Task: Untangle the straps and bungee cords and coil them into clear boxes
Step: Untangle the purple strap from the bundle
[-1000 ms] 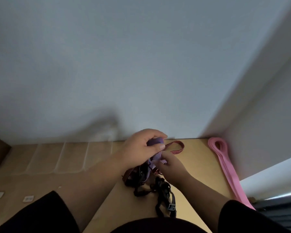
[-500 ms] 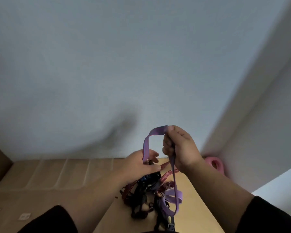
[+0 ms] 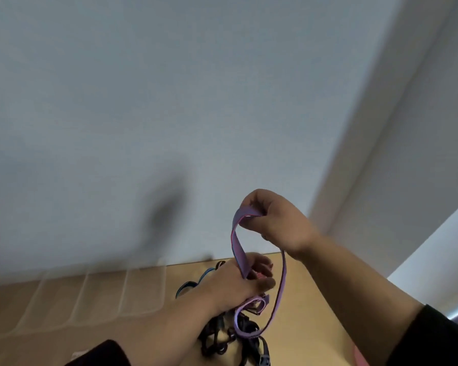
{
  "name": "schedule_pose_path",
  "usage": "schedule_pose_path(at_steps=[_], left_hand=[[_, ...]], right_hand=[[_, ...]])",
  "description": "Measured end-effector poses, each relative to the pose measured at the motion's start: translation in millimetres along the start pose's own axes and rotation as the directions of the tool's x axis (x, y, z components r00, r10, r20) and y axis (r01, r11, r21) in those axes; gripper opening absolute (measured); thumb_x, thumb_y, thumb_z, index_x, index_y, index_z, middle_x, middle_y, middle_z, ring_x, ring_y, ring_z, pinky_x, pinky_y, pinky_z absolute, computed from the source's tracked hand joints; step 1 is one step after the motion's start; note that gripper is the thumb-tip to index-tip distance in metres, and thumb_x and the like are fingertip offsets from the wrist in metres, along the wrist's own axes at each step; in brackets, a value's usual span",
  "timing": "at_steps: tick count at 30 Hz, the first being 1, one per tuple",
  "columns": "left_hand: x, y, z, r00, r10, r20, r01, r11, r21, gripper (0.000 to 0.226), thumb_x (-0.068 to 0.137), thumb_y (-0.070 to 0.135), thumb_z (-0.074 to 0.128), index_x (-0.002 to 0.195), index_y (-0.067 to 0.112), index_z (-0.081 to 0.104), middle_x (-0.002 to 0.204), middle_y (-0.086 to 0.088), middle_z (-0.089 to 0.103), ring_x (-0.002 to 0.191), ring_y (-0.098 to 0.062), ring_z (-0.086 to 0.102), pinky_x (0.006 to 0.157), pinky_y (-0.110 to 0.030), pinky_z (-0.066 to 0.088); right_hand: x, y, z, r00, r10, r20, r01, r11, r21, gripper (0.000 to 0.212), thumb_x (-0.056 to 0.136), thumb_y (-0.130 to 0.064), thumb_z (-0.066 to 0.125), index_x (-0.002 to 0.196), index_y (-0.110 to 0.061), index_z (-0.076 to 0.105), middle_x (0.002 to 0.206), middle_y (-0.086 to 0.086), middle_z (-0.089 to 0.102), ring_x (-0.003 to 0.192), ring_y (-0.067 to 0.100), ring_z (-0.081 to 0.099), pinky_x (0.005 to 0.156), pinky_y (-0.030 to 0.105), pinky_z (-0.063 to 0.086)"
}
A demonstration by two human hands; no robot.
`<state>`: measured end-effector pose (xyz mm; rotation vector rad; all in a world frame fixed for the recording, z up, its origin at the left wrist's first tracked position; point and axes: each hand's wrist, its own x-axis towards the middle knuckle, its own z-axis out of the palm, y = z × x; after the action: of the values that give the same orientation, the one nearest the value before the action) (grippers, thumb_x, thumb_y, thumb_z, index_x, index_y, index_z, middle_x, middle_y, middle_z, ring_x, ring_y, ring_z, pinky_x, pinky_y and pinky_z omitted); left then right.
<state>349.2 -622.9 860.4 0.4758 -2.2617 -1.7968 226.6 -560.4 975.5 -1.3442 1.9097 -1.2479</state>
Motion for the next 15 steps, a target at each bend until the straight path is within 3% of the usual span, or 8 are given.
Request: schedule_pose_path(at_steps=[2, 5, 9, 11, 13, 15], left_hand=[[1, 7, -5, 0.994, 0.018, -0.104, -0.03, 0.992, -0.122, 0.032, 0.074, 0.041, 0.076, 0.104, 0.038, 0.066, 0.099, 0.011, 0.073, 0.094, -0.009, 0.07, 0.086, -0.029, 0.056], [5, 27, -16, 0.98, 0.092, -0.176, -0.128, 0.97, -0.209, 0.029, 0.073, 0.041, 0.077, 0.1, 0.043, 0.065, 0.095, 0.009, 0.072, 0.088, -0.009, 0.068, 0.077, -0.023, 0.053], [12, 51, -14, 0.978, 0.158, -0.133, -0.171, 0.981, -0.094, 0.039, 0.073, 0.042, 0.08, 0.108, 0.04, 0.062, 0.099, 0.023, 0.067, 0.079, -0.002, 0.059, 0.07, -0.016, 0.049], [16, 59, -9, 0.982, 0.173, -0.078, -0.176, 0.984, -0.039, 0.036, 0.077, 0.042, 0.078, 0.109, 0.032, 0.064, 0.095, 0.021, 0.069, 0.077, -0.008, 0.062, 0.066, -0.015, 0.049], [19, 63, -3, 0.981, 0.169, -0.091, -0.168, 0.986, 0.018, 0.017, 0.082, 0.04, 0.068, 0.093, 0.027, 0.065, 0.082, 0.011, 0.07, 0.073, -0.01, 0.063, 0.067, -0.021, 0.051], [21, 61, -1, 0.976, 0.154, -0.156, -0.139, 0.985, 0.101, 0.021, 0.088, 0.04, 0.055, 0.084, 0.02, 0.055, 0.065, 0.011, 0.057, 0.061, -0.004, 0.051, 0.062, -0.022, 0.044]], right_hand=[[-2, -8, -8, 0.999, -0.027, -0.022, 0.024, 0.991, -0.134, 0.023, 0.081, -0.009, 0.071, 0.088, -0.03, 0.064, 0.065, -0.022, 0.058, 0.056, -0.002, 0.049, 0.052, 0.01, 0.038], [-7, -18, -16, 0.999, -0.02, -0.029, 0.017, 0.993, -0.12, 0.04, 0.078, 0.004, 0.063, 0.097, -0.03, 0.063, 0.063, -0.021, 0.056, 0.055, 0.0, 0.05, 0.051, 0.012, 0.039], [-9, -37, -22, 0.997, -0.062, -0.049, 0.063, 0.998, 0.012, 0.045, 0.074, 0.004, 0.057, 0.104, -0.028, 0.062, 0.072, -0.012, 0.063, 0.062, 0.006, 0.061, 0.058, 0.017, 0.047], [-7, -46, -23, 0.992, -0.104, -0.077, 0.095, 0.988, -0.121, 0.044, 0.077, 0.0, 0.059, 0.104, -0.035, 0.062, 0.081, -0.013, 0.066, 0.067, 0.005, 0.062, 0.059, 0.014, 0.048], [-5, -52, -24, 0.985, -0.129, -0.117, 0.097, 0.965, -0.243, 0.042, 0.08, -0.006, 0.061, 0.104, -0.04, 0.06, 0.089, -0.02, 0.066, 0.074, 0.003, 0.063, 0.059, 0.009, 0.045], [-5, -56, -31, 0.981, -0.109, -0.163, 0.063, 0.963, -0.264, 0.044, 0.081, -0.007, 0.064, 0.107, -0.042, 0.059, 0.091, -0.017, 0.065, 0.073, 0.004, 0.063, 0.055, 0.01, 0.043]])
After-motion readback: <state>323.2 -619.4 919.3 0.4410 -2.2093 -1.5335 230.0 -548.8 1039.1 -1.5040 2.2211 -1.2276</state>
